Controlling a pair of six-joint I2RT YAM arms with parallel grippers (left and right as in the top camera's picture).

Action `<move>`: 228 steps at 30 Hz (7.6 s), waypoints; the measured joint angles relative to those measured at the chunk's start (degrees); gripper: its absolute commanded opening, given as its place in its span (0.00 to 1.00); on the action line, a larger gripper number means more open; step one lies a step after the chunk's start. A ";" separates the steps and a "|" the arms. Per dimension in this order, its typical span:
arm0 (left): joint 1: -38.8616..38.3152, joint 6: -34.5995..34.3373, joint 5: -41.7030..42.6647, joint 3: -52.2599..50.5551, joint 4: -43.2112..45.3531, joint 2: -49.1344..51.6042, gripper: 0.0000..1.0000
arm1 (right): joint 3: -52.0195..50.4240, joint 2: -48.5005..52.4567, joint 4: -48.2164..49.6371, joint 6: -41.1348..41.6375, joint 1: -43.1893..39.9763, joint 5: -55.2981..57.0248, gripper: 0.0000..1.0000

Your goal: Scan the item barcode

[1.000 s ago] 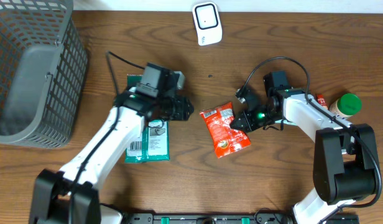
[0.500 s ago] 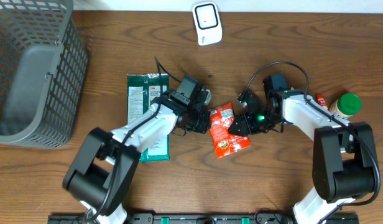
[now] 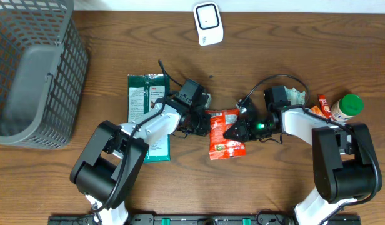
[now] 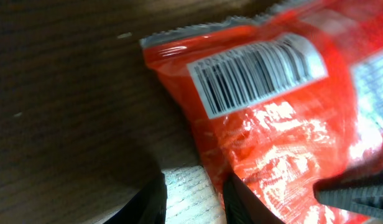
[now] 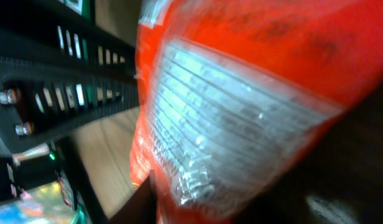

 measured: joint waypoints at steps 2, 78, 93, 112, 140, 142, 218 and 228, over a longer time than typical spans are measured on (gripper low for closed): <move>0.00 0.00 0.02 0.00 0.02 0.00 0.32 | 0.00 0.04 0.20 0.52 0.00 -0.87 0.14; 25.57 0.44 -21.31 0.07 -17.68 -22.62 0.64 | 7.87 -23.43 -28.26 -34.51 9.88 3.48 0.01; 28.24 -4.74 -23.67 0.02 -12.59 -22.62 0.85 | 51.39 -17.44 -51.15 -11.50 9.88 30.21 0.01; 28.24 -4.79 -23.67 -0.11 -12.59 -22.60 0.85 | 86.58 14.75 -49.37 -16.13 13.25 57.40 0.01; 28.24 -4.79 -23.67 -0.11 -12.59 -22.60 0.85 | 86.58 36.94 -5.51 -68.91 16.92 85.31 0.01; 28.24 -4.79 -23.67 -0.11 -12.59 -22.60 0.85 | 86.58 37.09 -5.51 -69.85 16.92 85.26 0.01; 28.24 -4.79 -23.65 -0.11 -12.59 -22.60 0.86 | 78.93 10.54 -42.03 -23.15 9.77 58.90 0.01; 28.24 -4.79 -23.67 -0.11 -12.59 -22.60 0.86 | 75.06 6.91 -59.21 -16.76 -3.67 35.69 0.01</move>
